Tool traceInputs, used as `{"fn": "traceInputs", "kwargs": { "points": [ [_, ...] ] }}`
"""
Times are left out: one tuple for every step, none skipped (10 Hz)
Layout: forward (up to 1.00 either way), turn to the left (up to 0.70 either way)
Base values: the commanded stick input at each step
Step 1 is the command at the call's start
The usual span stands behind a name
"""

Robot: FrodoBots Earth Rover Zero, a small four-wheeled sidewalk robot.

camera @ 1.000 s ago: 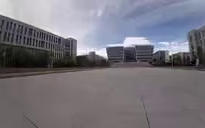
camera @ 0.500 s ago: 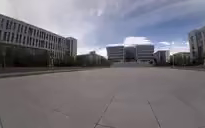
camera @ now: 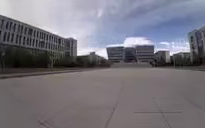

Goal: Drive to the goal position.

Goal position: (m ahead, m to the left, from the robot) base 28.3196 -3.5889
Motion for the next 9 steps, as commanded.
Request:
{"fn": "traceInputs", "kwargs": {
  "points": [
    [0.7,0.0],
    [0.7,0.0],
    [0.7,0.0],
    [0.7,0.0],
    [0.7,0.0],
    [0.7,0.0],
    [0.7,0.0],
    [0.7,0.0],
    [0.7,0.0]
  ]
}}
